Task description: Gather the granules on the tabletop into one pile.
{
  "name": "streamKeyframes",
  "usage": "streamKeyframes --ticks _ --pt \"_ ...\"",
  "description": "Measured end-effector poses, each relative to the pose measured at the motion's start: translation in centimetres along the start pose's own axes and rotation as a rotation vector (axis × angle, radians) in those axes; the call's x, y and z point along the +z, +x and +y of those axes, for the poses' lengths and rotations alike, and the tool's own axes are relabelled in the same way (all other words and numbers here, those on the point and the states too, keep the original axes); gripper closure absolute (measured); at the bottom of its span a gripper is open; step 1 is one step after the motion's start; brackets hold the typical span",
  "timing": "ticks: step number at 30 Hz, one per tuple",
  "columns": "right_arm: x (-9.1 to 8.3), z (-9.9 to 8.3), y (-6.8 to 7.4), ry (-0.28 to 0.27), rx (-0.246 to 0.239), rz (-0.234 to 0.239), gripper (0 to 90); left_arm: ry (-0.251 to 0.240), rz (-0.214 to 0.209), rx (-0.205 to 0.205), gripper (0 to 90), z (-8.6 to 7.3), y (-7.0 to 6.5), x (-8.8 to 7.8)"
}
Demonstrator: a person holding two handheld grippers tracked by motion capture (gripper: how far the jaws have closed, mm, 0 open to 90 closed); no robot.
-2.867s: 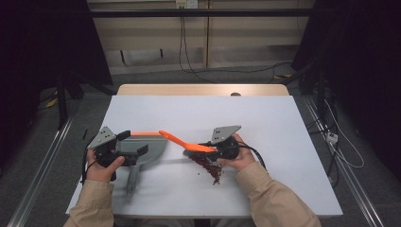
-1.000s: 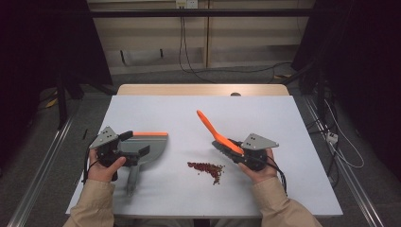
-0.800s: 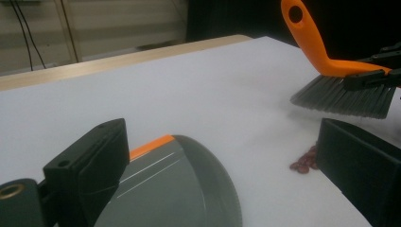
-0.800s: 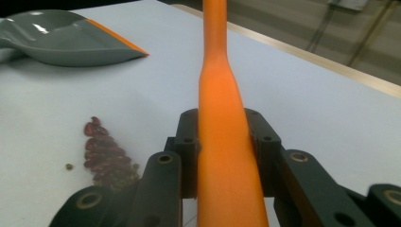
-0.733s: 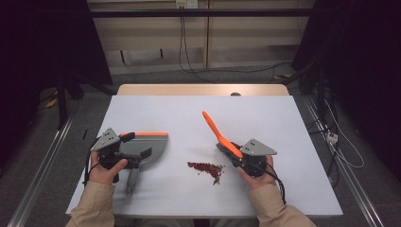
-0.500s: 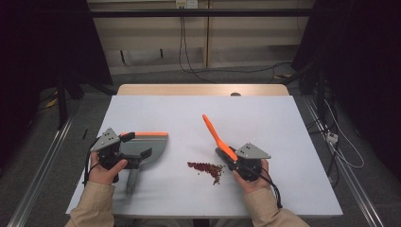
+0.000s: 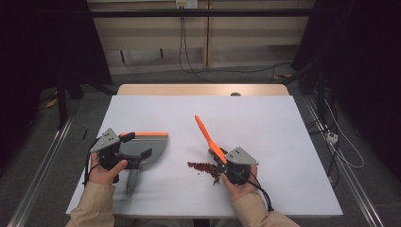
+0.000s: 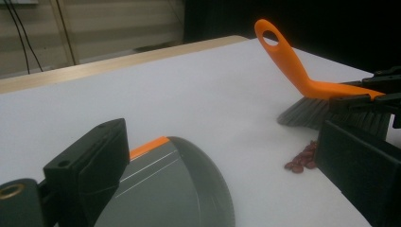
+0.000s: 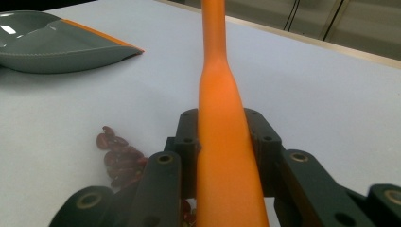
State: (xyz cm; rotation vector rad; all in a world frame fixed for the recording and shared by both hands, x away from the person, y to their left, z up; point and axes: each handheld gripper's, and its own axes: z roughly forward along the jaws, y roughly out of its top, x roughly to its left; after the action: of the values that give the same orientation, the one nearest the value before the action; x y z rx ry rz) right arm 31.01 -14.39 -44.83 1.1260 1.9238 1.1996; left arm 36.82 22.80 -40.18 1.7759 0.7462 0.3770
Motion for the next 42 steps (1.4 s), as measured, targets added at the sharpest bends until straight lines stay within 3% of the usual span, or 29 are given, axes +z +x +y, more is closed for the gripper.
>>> streamKeyframes --ticks 2,6,23,35,42 --pt "0.1 0.0 0.1 -0.010 0.023 0.008 71.1 0.002 0.001 0.001 4.1 0.0 0.0 0.0" --pt "0.3 0.0 0.5 -0.014 0.011 0.009 71.0 0.002 0.002 0.000 4.1 0.0 0.1 0.0" --pt "1.1 0.0 1.9 -0.054 0.040 0.004 70.8 0.007 0.001 0.002 4.2 0.0 0.1 0.1" --pt "1.1 0.0 2.0 -0.062 0.042 0.028 70.9 0.002 0.003 0.003 4.2 0.0 0.1 0.0" --pt "1.3 0.3 1.0 -0.074 0.059 0.006 71.2 0.000 0.007 0.000 4.2 0.0 0.2 0.0"
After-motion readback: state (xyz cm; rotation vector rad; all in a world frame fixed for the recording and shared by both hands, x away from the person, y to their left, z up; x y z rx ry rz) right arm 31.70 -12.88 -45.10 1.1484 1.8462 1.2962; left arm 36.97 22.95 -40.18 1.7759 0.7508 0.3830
